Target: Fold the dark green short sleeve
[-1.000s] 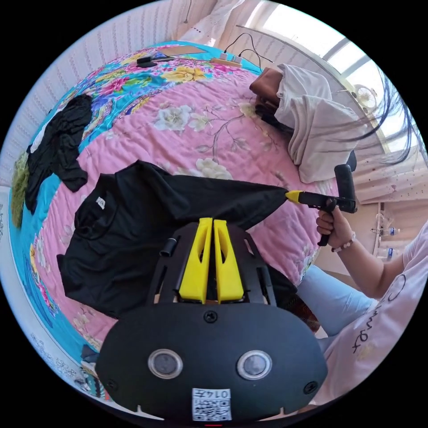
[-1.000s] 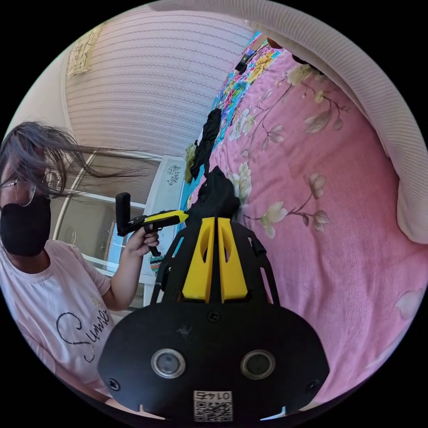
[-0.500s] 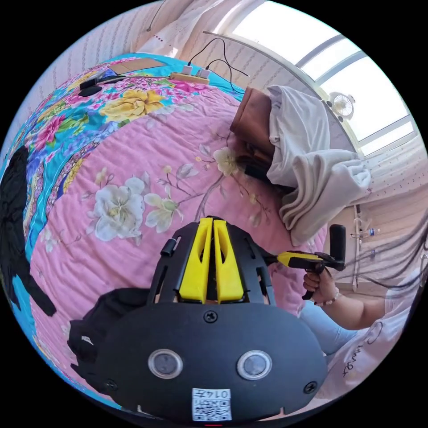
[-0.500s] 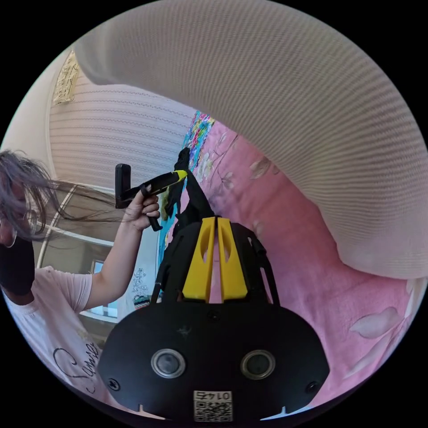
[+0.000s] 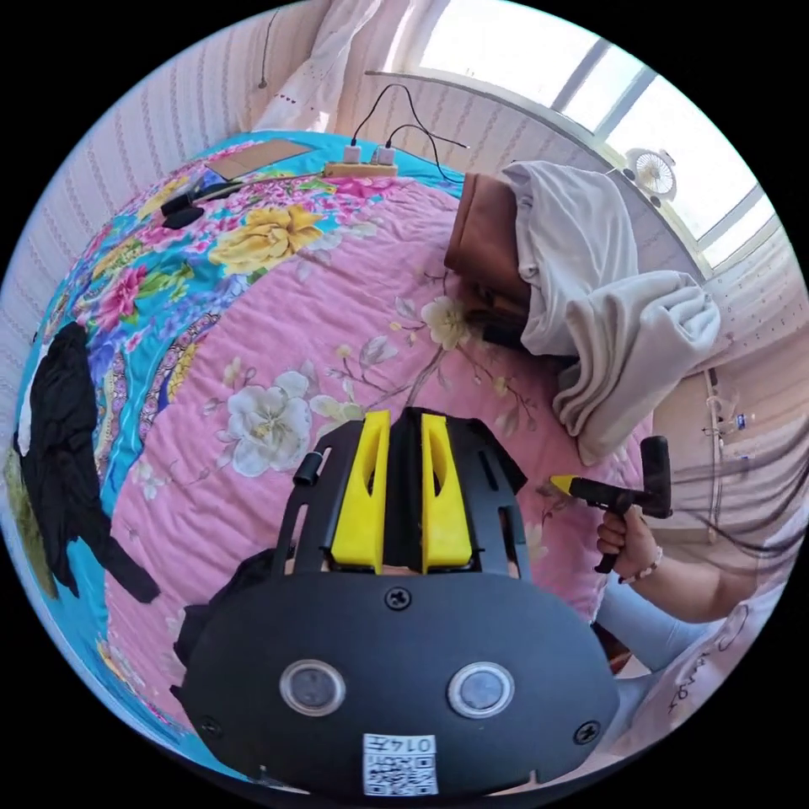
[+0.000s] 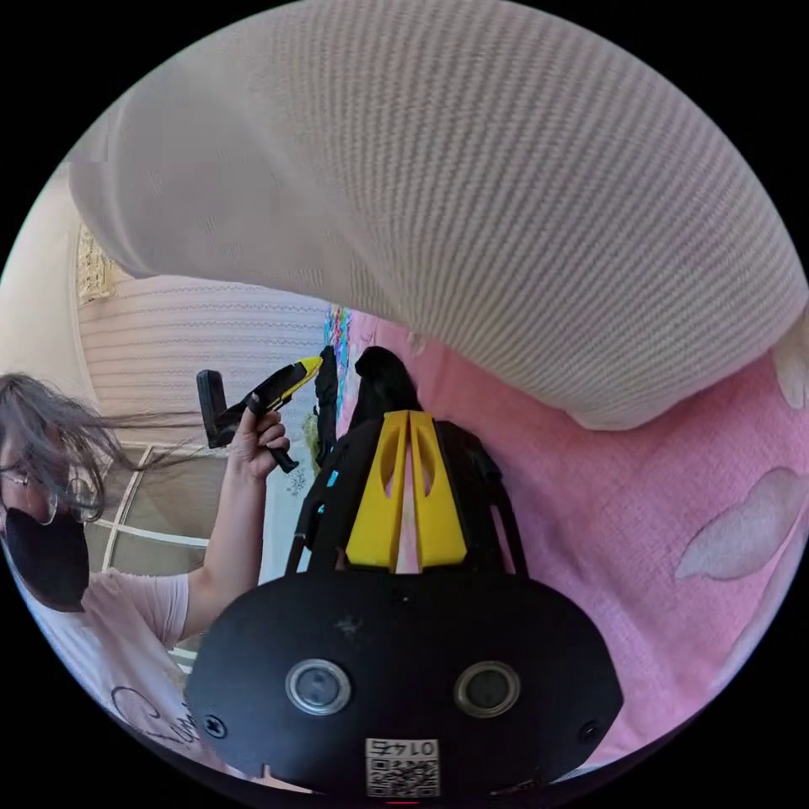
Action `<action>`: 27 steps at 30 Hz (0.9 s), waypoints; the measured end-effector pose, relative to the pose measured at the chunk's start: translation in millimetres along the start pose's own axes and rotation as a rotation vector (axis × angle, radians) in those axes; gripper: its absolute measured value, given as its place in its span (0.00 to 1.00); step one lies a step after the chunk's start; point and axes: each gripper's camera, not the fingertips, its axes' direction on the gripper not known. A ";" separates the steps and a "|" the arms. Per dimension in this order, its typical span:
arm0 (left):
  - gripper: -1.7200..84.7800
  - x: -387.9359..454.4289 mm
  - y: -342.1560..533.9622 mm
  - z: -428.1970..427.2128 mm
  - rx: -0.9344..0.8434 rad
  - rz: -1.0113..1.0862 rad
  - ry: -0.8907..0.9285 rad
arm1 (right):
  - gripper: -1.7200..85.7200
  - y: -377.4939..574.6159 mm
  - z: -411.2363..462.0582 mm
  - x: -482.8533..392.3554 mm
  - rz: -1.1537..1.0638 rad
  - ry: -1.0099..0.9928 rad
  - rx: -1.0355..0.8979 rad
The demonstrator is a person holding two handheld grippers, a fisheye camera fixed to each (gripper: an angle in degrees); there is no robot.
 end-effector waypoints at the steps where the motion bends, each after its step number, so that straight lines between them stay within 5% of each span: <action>1: 0.10 -2.2 35.9 -16.9 0.011 -0.031 -0.033 | 0.02 4.1 2.1 -5.8 -0.028 0.006 -0.036; 5: 0.09 -0.2 174.8 -54.0 0.004 -0.204 -0.045 | 0.03 54.5 22.0 -52.3 -0.241 0.117 -0.335; 12: 0.10 68.4 438.0 -73.0 -0.332 -0.613 0.026 | 0.10 189.3 69.1 -128.3 -0.578 0.394 -0.812; 17: 0.11 107.3 507.7 -66.4 -0.427 -0.613 -0.020 | 0.12 263.3 109.6 -182.2 -0.832 0.441 -0.926; 21: 0.12 110.8 571.0 -50.2 -0.456 -0.696 -0.053 | 0.12 309.1 147.6 -186.2 -1.011 0.673 -0.964; 27: 0.02 105.4 618.1 -87.0 -0.402 -0.697 -0.010 | 0.05 321.4 169.7 -219.8 -0.976 0.723 -0.998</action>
